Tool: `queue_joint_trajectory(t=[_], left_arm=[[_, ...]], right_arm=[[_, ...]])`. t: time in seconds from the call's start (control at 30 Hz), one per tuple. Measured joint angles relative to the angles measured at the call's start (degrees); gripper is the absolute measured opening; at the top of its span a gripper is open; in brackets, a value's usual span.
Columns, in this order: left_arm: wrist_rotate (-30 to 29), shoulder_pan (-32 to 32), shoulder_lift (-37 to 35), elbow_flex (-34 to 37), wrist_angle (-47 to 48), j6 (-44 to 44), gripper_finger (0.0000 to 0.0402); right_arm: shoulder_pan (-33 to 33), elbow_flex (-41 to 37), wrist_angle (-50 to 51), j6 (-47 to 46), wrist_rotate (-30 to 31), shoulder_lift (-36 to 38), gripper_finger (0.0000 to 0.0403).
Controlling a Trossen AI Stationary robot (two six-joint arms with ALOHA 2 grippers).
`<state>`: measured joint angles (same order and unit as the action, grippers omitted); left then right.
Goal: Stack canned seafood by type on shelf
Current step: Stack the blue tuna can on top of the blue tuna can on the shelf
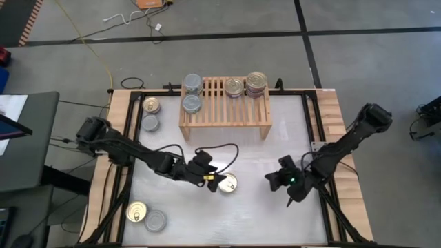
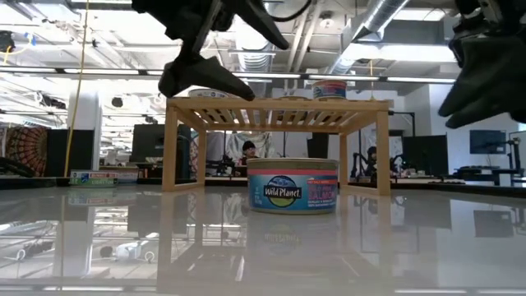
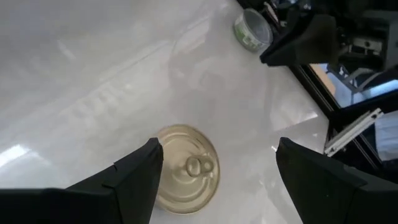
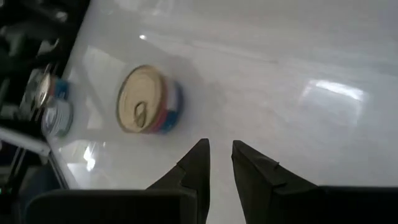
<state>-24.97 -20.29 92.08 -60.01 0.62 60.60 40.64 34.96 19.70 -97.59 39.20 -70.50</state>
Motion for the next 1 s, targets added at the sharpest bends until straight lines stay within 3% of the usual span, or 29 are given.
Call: queue_joint_trajectory(t=[0.17, 0.33, 0.67, 0.8, 1.0], left_arm=[[1.2, 0.0, 0.9, -0.7, 0.1, 1.7, 0.0300], [1.4, 0.0, 0.8, -0.7, 0.0, 1.8, 0.0300], [1.4, 0.0, 0.7, -0.7, 3.6, 4.0, 0.0300], [1.4, 0.0, 0.7, -0.7, 4.9, 3.8, 0.0300], [1.4, 0.0, 0.7, -0.7, 5.5, 3.8, 0.0300]], right_arm=[[-2.1, 0.0, -12.4, 14.2, -1.8, -3.5, 0.0103], [-5.5, 0.0, -20.4, 24.0, -7.4, -5.1, 0.0143], [-10.0, 0.0, -23.6, 26.1, -9.4, -5.8, 0.0260], [-12.1, 0.0, -24.9, 25.6, -9.4, -7.8, 0.0269], [-13.0, 0.0, -34.3, 24.2, -9.6, -14.9, 0.0270]])
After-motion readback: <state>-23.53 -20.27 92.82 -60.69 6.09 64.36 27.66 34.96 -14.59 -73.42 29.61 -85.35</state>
